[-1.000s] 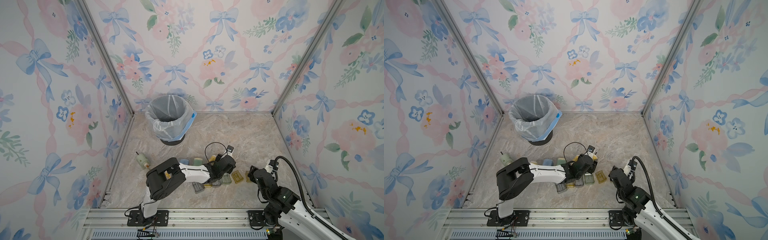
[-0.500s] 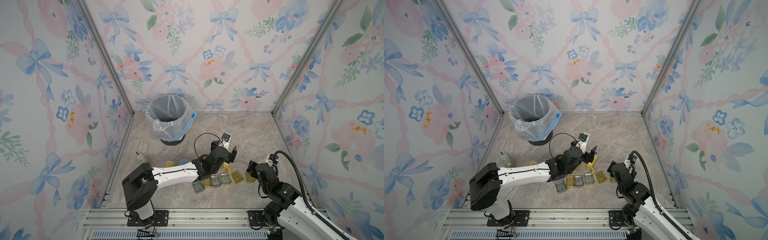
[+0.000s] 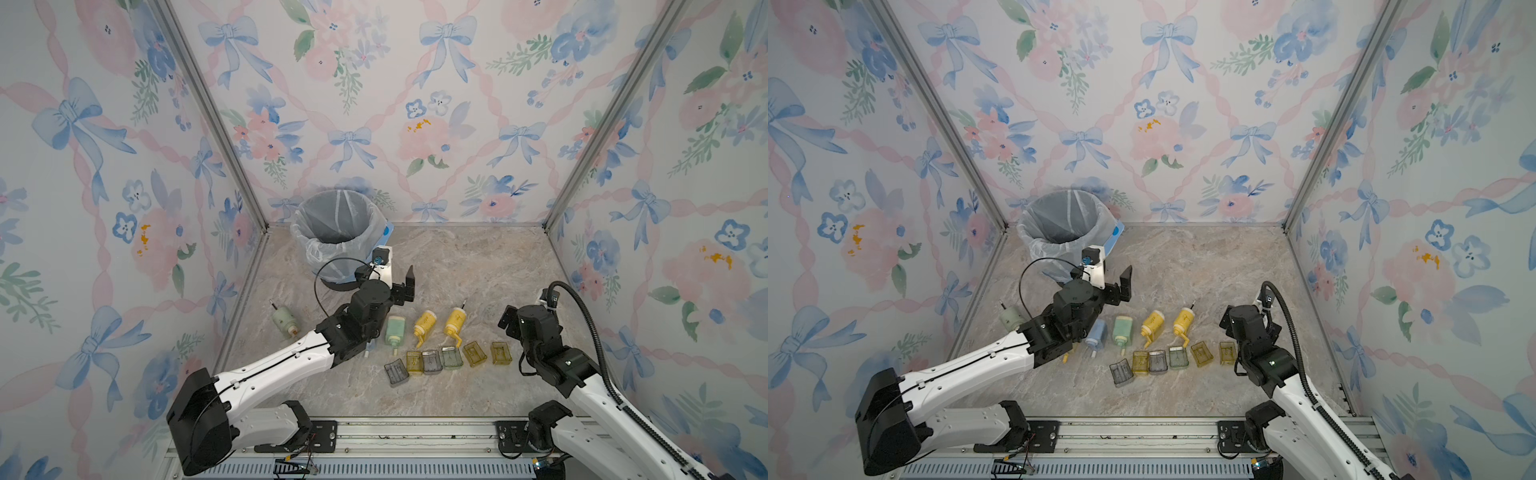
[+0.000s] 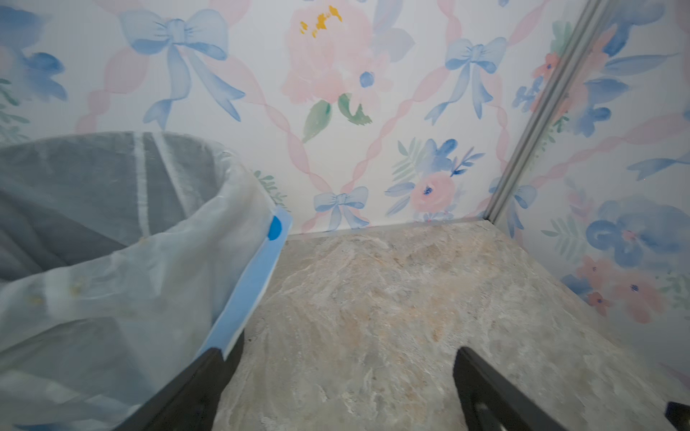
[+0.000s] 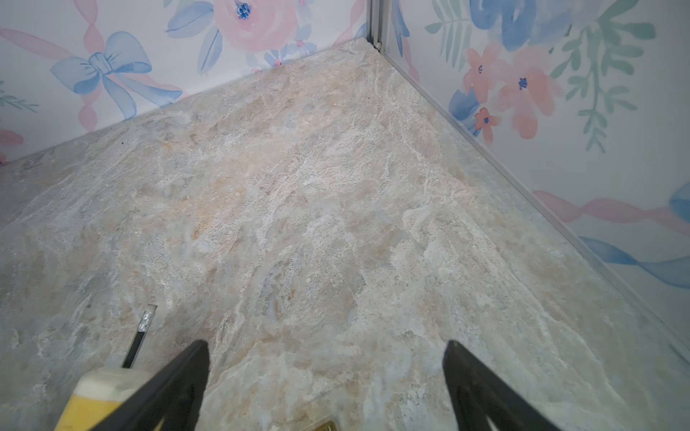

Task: Take out the pencil sharpener tray and clean the shavings
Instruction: Reset both arms

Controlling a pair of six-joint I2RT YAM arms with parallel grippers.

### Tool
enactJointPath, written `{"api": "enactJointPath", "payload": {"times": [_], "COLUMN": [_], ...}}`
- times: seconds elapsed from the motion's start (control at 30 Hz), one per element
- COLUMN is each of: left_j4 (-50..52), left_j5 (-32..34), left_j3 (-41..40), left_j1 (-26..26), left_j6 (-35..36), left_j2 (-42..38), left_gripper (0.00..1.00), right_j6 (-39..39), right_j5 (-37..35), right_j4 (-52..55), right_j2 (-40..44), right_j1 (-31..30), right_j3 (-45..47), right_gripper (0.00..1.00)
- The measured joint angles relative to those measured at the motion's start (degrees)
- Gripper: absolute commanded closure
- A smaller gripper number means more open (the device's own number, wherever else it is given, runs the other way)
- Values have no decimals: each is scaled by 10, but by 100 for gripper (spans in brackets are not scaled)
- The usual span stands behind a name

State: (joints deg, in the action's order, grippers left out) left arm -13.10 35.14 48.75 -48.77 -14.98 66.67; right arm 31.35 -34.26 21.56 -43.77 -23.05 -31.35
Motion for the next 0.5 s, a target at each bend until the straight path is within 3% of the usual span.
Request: {"api": "enactJointPath", "payload": {"times": [0.2,0.5], "left_j4": [13,5], "left_j5": [6,-27], "left_j3": [-56,-136], "left_j1": [100,323], "left_j6": [-2,-13], "left_j2": [-73,-105], "left_gripper": [2,2], "right_j6": [-52,-158], "right_j5": [-1,-24], "right_j4": [-32,-181], "right_j2": [-76,-112], "right_j1": [23,42], "right_j3": [-41,-9], "right_gripper": [3,3]}}
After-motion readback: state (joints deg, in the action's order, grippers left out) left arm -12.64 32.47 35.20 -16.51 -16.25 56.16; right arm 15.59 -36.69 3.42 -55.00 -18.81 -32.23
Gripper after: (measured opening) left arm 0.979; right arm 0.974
